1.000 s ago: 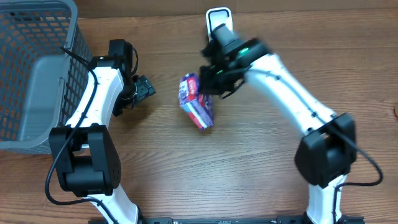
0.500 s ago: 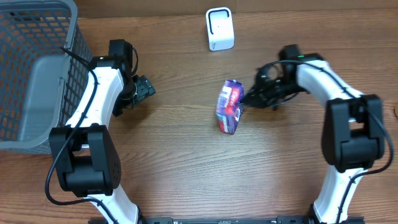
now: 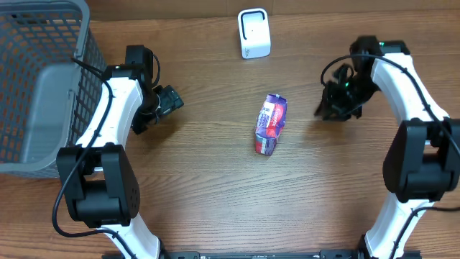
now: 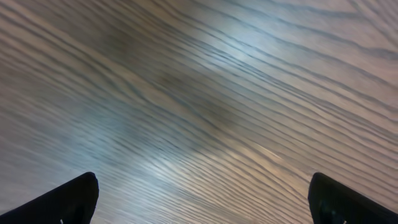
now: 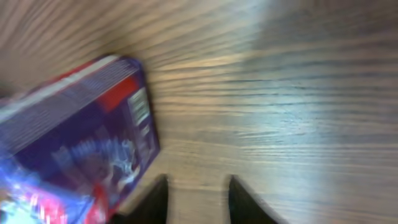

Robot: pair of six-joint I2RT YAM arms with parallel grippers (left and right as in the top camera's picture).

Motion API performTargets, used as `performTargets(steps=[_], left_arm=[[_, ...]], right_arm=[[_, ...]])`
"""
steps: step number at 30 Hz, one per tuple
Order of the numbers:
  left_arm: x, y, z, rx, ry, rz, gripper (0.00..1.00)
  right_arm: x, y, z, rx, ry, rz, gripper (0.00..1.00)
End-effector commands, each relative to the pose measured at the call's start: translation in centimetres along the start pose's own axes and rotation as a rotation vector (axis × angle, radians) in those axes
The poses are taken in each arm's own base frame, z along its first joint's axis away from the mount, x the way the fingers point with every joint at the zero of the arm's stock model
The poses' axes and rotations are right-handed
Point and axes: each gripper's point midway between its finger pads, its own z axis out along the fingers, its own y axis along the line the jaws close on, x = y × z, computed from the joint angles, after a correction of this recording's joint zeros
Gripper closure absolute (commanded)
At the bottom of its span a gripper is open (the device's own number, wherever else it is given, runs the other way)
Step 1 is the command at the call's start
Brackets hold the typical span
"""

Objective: Scan the item barcode
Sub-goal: 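Release the purple pack onto the table and withdraw the right gripper, then lower the right gripper onto the purple pack and grasp its edge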

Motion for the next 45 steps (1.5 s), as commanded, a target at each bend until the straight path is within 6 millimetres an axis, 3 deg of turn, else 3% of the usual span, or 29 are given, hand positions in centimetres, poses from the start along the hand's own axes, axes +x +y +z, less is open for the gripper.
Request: performTargets(steps=[1,4,8,10,13,17,21,25,30,35,38,42,45], left_arm=[[1.4,-2.2,0.2,0.127,0.078,-0.001,0.0],[1.4,-2.9,0.3,0.144,0.067,0.013,0.0],[1.5,-3.4,0.6,0.152,0.057,0.027,0.0],[1.5,-3.3,0.6,0.144,0.052,0.027,0.0],[1.4,-3.2,0.7,0.136,0.048,0.027,0.0],[1.5,-3.0,0.7,0.127,0.052,0.027,0.0],[1.3,-2.7,0.7,0.11,0.039,0.025,0.0],[1.4,-2.6,0.7,0.107,0.043,0.025,0.0],[1.5,-2.5,0.7,0.103,0.048,0.043,0.0],[1.6,-2.4,0.7,0.101,0.05,0.061,0.0],[1.6,-2.5,0.7,0.102,0.049,0.061,0.0],[1.6,-2.4,0.7,0.102,0.051,0.061,0.0],[1.7,-2.4,0.7,0.1,0.053,0.061,0.0]], right_arm=[[0.7,5.0,-3.7,-0.061,-0.111,-0.156,0.39],[1.6,7.6,-3.5,-0.047,-0.127,-0.24,0.23],[1.9,9.1,-1.9,0.129,-0.208,-0.219,0.14],[2.1,10.1,-1.1,0.201,-0.26,-0.215,0.0],[2.6,11.4,0.1,0.282,-0.334,-0.2,0.0],[3.0,11.4,1.2,0.396,-0.43,-0.127,0.0],[3.2,11.8,3.3,0.411,-0.419,-0.126,0.0],[2.6,10.5,4.8,0.472,-0.396,-0.116,0.0],[1.9,7.2,5.1,0.576,-0.355,-0.058,0.0],[1.1,3.2,2.3,0.688,-0.353,0.02,0.0],[0.8,0.6,-1.1,0.771,-0.359,0.079,0.0],[0.8,-0.2,-3.3,0.727,-0.281,0.054,0.0],[1.4,0.0,-3.4,0.626,-0.19,0.008,0.0]])
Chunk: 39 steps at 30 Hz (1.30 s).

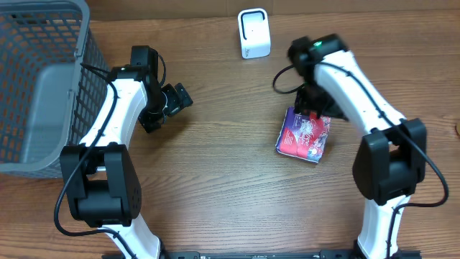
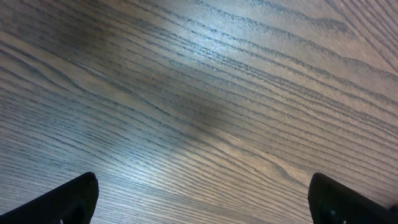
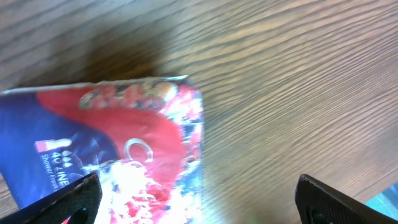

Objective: Scan the item barcode
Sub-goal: 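Lower the right gripper onto the purple pack and grasp its edge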

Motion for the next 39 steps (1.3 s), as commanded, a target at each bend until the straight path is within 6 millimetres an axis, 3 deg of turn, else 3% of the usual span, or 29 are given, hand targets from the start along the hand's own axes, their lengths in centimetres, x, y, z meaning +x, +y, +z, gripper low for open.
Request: performTargets(steps=[1,6,11,18,24,31,39], left_arm=[[0.3,0.4,0.3,-0.017,0.009,0.024,0.0],[0.5,0.5,0.3,-0.023,0.018,0.027,0.0],[0.5,0.5,0.3,-0.022,0.017,0.034,0.0],[0.4,0.5,0.3,-0.02,0.014,0.034,0.0],[0.5,0.5,0.3,-0.02,0.015,0.034,0.0],[0.4,0.4,0.3,-0.019,0.014,0.034,0.0],[0.5,0.4,0.3,-0.019,0.014,0.034,0.0]], right_arm=[[-0.1,-0.2,-1.9,-0.163,0.037,-0.093,0.0],[0.1,0.0,-2.9,-0.474,0.15,-0.158,0.0],[-0.1,-1.7,-3.5,-0.761,0.224,-0.18,0.01],[2.2,-0.8,-3.3,-1.182,0.282,-0.285,0.07],[3.0,0.5,0.9,-1.18,0.311,-0.224,0.09],[2.7,0.0,6.9,-0.948,0.33,-0.079,0.1],[2.5,1.2,7.9,-0.87,0.297,-0.09,0.14]])
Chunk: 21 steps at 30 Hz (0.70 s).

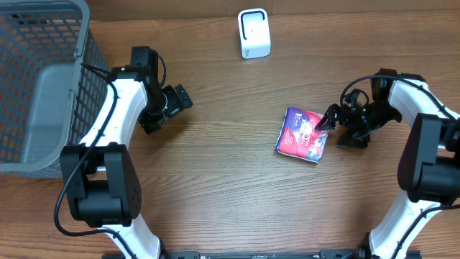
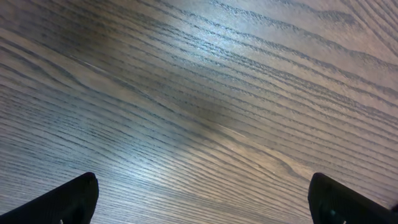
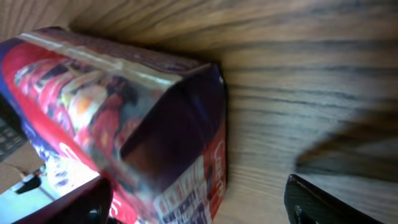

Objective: Scan the item barcode
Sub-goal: 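Lower the right gripper onto the purple pack and grasp its edge, then lift the purple pack up to the white scanner with the right gripper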

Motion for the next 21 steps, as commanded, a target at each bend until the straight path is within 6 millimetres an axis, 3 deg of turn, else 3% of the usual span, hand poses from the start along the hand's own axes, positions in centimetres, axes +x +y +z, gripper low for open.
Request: performTargets(steps=[1,6,8,9,10,11,12,16,21], left_arm=[[0.2,0.2,0.2,-0.01,0.005,0.017,0.0],[0.2,0.2,0.2,-0.01,0.004,0.017,0.0],[0.2,0.2,0.2,-0.01,0.005,0.017,0.0],[0.2,0.2,0.2,-0.01,0.005,0.018,0.0],[0.2,0.2,0.2,-0.011,0.006,0.017,0.0],[0.3,0.2,0.2,-0.011,0.007,0.017,0.0],[0.3,0.3,0.2,-0.012,0.008,0.016,0.01],[0.3,0.3,0.2,-0.012,0.008,0.016,0.0],[0.3,0.2,0.2,-0.011,0.008,0.016,0.0]], right_arm=[[0.7,0.4,0.6,0.047,0.004,0.015,0.18],[1.4,0.2,3.0,0.076,0.015,0.034,0.24],[1.4,0.1,3.9,0.077,0.005,0.045,0.35],[1.3,0.1,4.0,0.076,0.0,0.057,0.5],[1.1,0.2,4.0,0.069,-0.005,0.078,0.76],[1.1,0.6,3.9,0.052,-0.005,0.075,0.89],[1.1,1.0,3.8,0.034,-0.002,0.075,0.93],[1.1,2.7,2.8,-0.026,0.014,0.038,0.96],[2.3,8.6,0.1,-0.288,0.071,-0.141,0.96]])
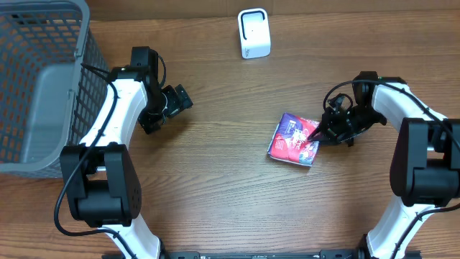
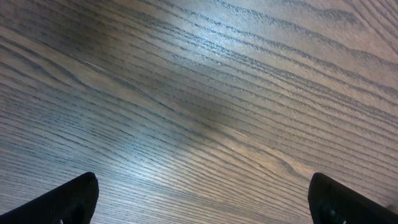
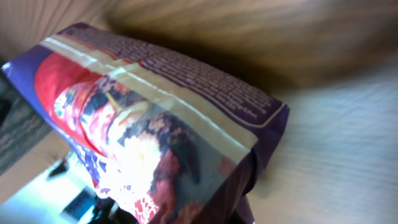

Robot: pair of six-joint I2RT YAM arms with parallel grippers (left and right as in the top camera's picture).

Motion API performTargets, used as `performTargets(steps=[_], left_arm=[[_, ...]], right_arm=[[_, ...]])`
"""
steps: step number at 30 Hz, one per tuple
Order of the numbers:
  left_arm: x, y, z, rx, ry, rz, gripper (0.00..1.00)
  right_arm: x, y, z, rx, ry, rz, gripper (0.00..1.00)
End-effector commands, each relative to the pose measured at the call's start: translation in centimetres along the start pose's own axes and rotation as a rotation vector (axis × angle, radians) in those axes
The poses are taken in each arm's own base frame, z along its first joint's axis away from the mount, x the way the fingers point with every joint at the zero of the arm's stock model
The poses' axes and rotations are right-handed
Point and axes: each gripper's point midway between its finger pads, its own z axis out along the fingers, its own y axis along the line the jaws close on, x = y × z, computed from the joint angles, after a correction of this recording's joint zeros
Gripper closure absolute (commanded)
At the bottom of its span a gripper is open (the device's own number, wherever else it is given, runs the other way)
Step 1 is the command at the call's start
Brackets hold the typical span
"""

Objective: Scan the item barcode
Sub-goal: 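Lift the purple pack up to the white scanner with the right gripper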

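Note:
A purple and red snack packet (image 1: 291,141) sits right of the table's middle. It fills the right wrist view (image 3: 155,118). My right gripper (image 1: 320,132) is shut on the packet's right edge, and its dark fingers show only at the bottom of the right wrist view (image 3: 171,213). The white barcode scanner (image 1: 254,33) stands at the far edge, apart from the packet. My left gripper (image 1: 171,101) hangs open over bare wood at the left, with its fingertips (image 2: 68,199) far apart and nothing between them.
A grey wire basket (image 1: 36,86) takes up the far left corner. The brown wooden table (image 1: 215,194) runs under both arms.
My right gripper stood open just right of the packet and is now shut on its right edge. The packet has shifted a little to the left. The left arm has not moved.
The packet first lay on its side at the table's middle, with my right gripper off to its right. Then it lay flat further right, with my right arm reaching over it. Later the gripper stood open beside its right edge, and now grips it.

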Motion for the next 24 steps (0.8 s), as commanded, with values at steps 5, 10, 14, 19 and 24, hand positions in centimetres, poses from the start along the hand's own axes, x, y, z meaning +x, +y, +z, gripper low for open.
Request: performTargets(steps=[5,10,14,19,24], left_arm=[[0.2,0.2,0.2,-0.009,0.007,0.016,0.0],[0.2,0.2,0.2,-0.009,0.006,0.016,0.0],[0.1,0.1,0.2,-0.008,0.0,0.011,0.0],[0.1,0.1,0.2,-0.008,0.0,0.011,0.0],[0.1,0.1,0.2,-0.008,0.0,0.011,0.0]], right_arm=[[1.9,10.2,-4.8,-0.439,0.022,-0.36,0.96],[2.3,12.1,-6.1,-0.537,0.019,-0.371,0.96],[2.0,13.2,-6.6,-0.605,0.002,-0.379,0.96],[-0.3,13.0,-6.0,-0.544,-0.03,-0.32,0.96],[-7.2,10.8,-4.1,-0.182,-0.26,-0.087,0.96]])
